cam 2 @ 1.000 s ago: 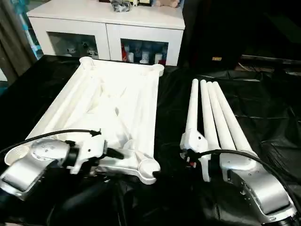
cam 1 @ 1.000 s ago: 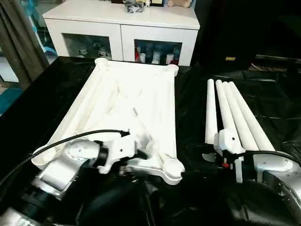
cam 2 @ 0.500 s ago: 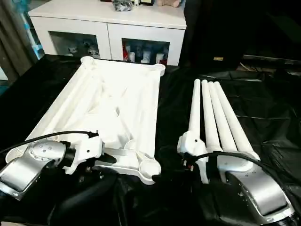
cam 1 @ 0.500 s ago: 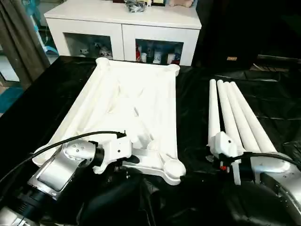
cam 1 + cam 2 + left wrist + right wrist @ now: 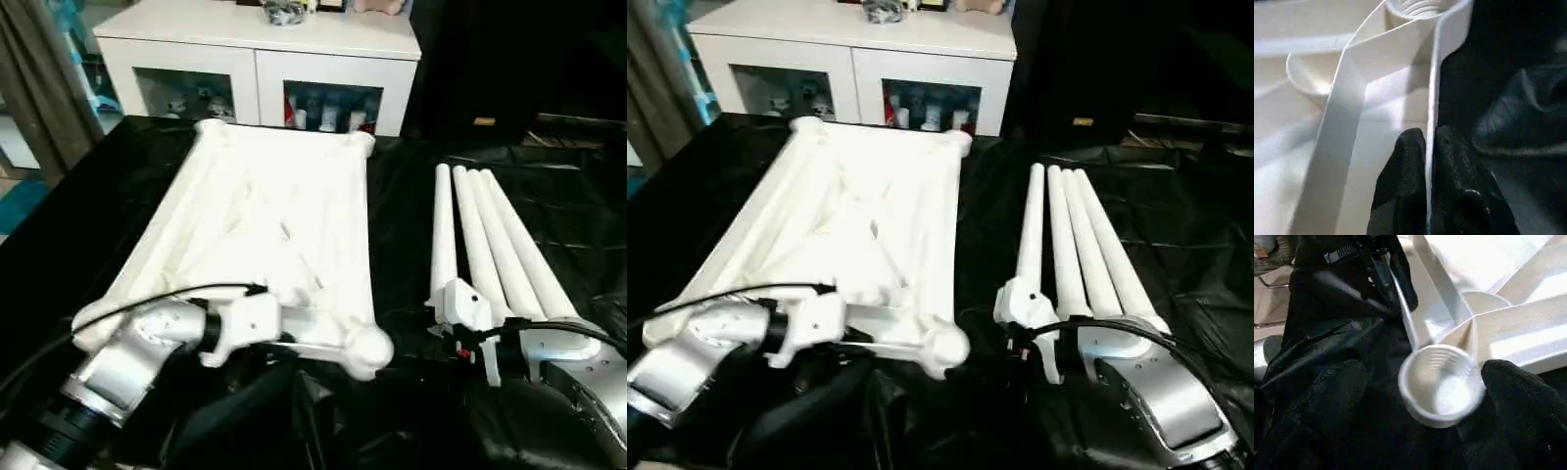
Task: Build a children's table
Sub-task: Move table base
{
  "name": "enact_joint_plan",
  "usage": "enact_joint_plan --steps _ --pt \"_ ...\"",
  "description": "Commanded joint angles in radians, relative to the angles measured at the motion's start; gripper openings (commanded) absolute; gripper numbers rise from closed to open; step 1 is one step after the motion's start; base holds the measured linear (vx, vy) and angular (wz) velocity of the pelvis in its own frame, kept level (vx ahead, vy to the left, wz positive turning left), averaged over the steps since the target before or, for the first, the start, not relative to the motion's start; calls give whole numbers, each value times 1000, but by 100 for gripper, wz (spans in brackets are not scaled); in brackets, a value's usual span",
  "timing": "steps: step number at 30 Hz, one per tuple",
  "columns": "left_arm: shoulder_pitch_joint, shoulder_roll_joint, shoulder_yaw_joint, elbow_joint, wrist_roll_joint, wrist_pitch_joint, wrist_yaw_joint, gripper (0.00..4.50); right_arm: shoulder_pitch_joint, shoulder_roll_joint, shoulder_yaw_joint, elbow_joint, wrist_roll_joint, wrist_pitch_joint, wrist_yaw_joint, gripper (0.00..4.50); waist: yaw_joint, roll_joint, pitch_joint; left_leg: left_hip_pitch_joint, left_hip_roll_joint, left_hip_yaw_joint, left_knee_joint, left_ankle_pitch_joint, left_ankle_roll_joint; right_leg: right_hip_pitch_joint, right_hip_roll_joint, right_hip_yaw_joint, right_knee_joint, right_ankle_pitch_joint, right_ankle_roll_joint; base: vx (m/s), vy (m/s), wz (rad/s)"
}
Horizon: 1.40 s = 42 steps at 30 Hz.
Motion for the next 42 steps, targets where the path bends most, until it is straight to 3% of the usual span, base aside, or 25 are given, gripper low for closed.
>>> enact_joint_plan --steps 1,6,9,12,21,26,33,34,35,38,40,42 --pt "-22 -2 22 -21 17 -52 54 21 0 -2 4 12 -10 -12 3 428 4 0 -46 -6 72 -27 -95 -131 54 45 -85 44 -76 -60 -259 0 0 0" --pt "-43 4 17 -27 78 -123 87 1 -2 3 6 17 -14 -19 2 428 2 1 -48 -4 73 -24 -92 -89 78 45 -83 42 -73 -2 -272 0 0 0" --pt "-47 12 14 -30 98 -115 91 1 -1 4 5 20 -14 -21 2 428 4 3 -51 -2 73 -23 -89 -55 91 46 -82 40 -66 78 -296 0 0 0" --pt "-46 10 20 -27 102 -88 106 1 0 6 5 21 -15 -22 1 428 6 4 -51 -2 74 -22 -89 -59 94 46 -82 39 -65 93 -302 0 0 0" --pt "-31 0 52 -28 161 58 179 1 -5 13 8 31 -23 -32 -3 428 1 4 -45 -1 74 -23 -94 -113 66 46 -85 41 -75 -25 -288 0 0 0" --pt "-2 -5 48 -78 130 110 162 1 -1 15 6 28 -25 -33 -6 428 0 4 -48 -2 73 -24 -91 -72 82 47 -84 41 -70 30 -298 0 0 0" --pt "23 -13 35 -99 55 18 113 1 -6 18 -4 27 -28 -29 -14 428 11 5 -48 1 74 -21 -91 -84 90 44 -83 41 -70 42 -303 0 0 0" --pt "21 -12 34 -101 53 25 107 53 -9 17 -9 29 -30 -29 -19 428 12 5 -48 1 75 -22 -92 -82 89 45 -83 40 -69 45 -302 0 0 0" --pt "21 -12 34 -101 53 26 107 67 -9 17 -10 29 -30 -29 -20 428 13 7 -48 2 75 -22 -91 -81 88 44 -83 41 -70 44 -301 0 0 0" --pt "7 -11 47 -88 72 29 135 72 -22 18 -39 31 -11 -6 -34 428 16 6 -47 1 75 -21 -92 -92 82 45 -84 41 -71 23 -297 0 0 0" --pt "2 -11 52 -81 79 18 148 102 -26 20 -47 29 -1 6 -37 428 14 5 -46 1 73 -22 -94 -102 77 46 -82 40 -73 -1 -288 0 0 0" --pt "-5 -1 97 -86 26 18 127 114 -42 46 -102 -2 80 66 -53 439 13 6 -45 1 72 -21 -93 -102 76 46 -83 42 -74 -8 -287 0 0 0"
